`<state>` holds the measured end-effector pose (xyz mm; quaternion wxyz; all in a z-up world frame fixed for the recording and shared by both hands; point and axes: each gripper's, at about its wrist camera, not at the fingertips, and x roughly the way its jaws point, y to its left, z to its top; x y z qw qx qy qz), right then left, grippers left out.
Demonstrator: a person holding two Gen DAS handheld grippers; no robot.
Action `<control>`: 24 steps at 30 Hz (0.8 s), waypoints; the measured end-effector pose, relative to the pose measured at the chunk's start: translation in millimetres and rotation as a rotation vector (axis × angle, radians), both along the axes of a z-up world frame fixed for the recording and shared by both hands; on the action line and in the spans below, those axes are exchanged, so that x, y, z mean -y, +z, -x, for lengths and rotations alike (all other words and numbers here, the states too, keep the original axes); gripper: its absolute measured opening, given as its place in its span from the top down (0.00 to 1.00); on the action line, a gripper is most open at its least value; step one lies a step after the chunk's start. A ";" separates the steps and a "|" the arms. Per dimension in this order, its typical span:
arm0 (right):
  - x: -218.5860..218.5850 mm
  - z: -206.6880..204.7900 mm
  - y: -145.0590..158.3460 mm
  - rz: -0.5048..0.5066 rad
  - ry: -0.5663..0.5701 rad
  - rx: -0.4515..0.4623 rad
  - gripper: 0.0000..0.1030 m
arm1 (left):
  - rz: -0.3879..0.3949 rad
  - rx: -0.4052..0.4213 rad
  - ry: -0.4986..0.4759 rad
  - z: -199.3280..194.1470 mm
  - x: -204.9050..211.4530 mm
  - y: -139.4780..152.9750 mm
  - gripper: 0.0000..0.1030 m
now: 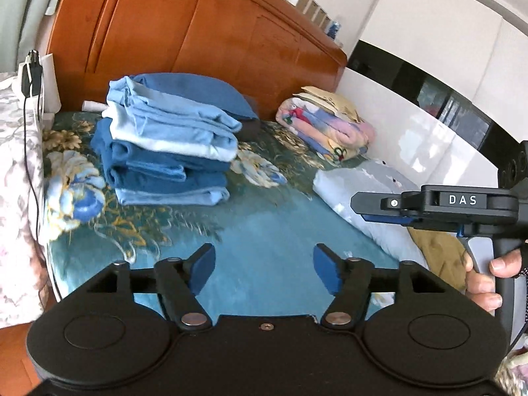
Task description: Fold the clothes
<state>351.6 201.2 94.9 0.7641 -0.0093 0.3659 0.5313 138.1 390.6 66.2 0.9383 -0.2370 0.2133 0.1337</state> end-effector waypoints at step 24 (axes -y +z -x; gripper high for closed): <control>178.1 90.8 -34.2 -0.035 -0.105 0.010 0.28 | -0.014 -0.043 -0.070 55.8 148.2 -22.6 0.18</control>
